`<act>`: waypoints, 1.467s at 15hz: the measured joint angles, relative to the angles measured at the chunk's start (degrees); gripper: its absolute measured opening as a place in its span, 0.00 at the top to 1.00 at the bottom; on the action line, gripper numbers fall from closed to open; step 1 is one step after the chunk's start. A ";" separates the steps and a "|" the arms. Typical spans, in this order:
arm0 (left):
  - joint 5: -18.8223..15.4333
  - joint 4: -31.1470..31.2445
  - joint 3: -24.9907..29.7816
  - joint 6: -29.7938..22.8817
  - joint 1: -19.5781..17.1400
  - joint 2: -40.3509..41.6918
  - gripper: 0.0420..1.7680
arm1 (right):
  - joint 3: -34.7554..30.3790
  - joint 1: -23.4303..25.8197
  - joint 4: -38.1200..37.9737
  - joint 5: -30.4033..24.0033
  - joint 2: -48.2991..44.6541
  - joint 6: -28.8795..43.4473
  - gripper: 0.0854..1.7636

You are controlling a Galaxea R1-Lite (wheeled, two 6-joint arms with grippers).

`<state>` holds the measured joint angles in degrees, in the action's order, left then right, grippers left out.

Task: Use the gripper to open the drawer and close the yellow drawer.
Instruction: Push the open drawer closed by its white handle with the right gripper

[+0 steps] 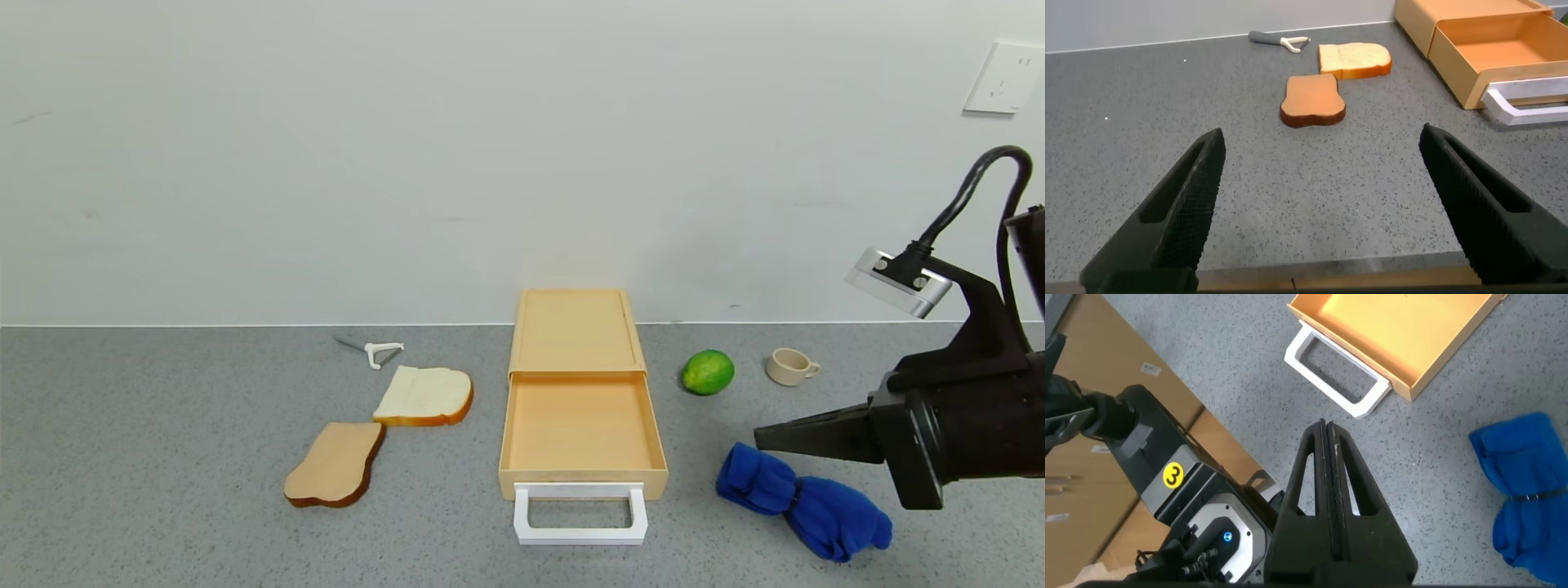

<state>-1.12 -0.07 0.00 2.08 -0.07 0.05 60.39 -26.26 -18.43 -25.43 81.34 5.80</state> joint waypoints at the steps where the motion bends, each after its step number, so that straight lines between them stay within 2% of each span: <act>1: 0.00 0.00 0.00 0.00 0.00 0.00 0.03 | -0.09 0.00 0.00 0.00 0.00 -0.02 0.98; 15: 0.00 -0.06 0.00 -0.16 0.00 0.00 0.03 | -0.80 -1.35 0.33 0.24 1.00 0.06 0.98; 22: 0.07 -0.09 0.00 -0.05 0.00 0.00 0.03 | -3.10 -3.51 3.67 0.35 2.36 1.83 0.98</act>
<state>-1.05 -0.16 0.00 2.04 -0.07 0.05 57.30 -29.77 -14.76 -25.08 83.70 7.63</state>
